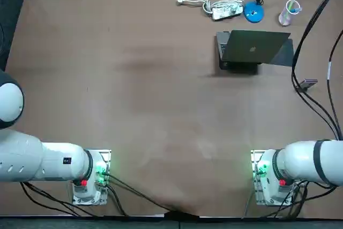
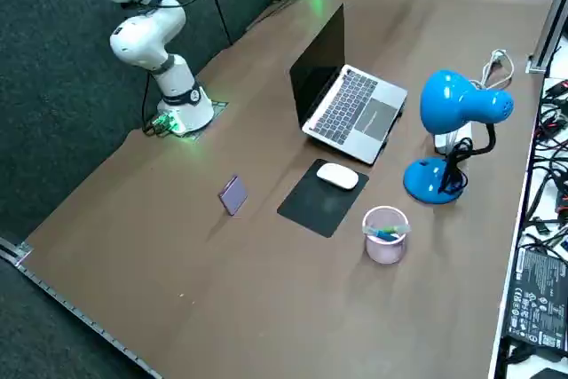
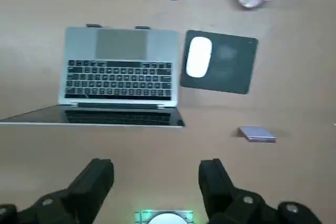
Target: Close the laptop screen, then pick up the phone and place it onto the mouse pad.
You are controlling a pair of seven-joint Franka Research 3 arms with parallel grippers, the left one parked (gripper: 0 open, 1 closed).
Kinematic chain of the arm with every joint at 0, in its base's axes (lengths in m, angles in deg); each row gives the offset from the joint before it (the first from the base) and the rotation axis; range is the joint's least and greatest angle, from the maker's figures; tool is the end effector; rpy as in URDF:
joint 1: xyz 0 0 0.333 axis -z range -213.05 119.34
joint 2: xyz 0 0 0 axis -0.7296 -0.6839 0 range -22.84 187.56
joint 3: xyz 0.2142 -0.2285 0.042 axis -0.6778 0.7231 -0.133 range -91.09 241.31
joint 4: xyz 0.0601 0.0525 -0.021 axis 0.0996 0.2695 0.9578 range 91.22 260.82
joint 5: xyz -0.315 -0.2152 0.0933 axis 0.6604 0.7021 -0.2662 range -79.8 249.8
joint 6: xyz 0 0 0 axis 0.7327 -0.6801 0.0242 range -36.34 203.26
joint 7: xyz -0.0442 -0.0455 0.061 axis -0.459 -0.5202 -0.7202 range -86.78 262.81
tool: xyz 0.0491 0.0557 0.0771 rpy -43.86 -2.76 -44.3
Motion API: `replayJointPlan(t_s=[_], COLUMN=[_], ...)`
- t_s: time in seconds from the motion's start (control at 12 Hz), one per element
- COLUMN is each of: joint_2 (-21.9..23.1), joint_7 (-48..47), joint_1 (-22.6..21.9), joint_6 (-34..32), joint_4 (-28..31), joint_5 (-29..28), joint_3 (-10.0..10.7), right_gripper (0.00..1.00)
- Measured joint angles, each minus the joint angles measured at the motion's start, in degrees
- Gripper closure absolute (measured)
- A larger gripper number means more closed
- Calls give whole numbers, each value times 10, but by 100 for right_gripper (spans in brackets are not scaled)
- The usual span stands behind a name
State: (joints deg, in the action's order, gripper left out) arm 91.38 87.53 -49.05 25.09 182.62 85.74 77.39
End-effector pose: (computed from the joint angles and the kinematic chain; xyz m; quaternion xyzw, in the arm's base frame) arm 0.4979 -0.0038 0.6360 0.9998 -0.0049 -0.0214 0.0034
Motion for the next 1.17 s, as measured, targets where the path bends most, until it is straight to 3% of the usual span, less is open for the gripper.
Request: replayJointPlan(t_s=[0.67,0.75,1.17], joint_2=[-35,-33,-28], joint_7=[-3,-3,-7], joint_1=[-47,-50,-60], joint_6=[-27,-14,16], joint_4=[17,45,109], joint_5=[-55,-59,-61], joint_3=[-1,-1,-1], right_gripper=[4,27,92])
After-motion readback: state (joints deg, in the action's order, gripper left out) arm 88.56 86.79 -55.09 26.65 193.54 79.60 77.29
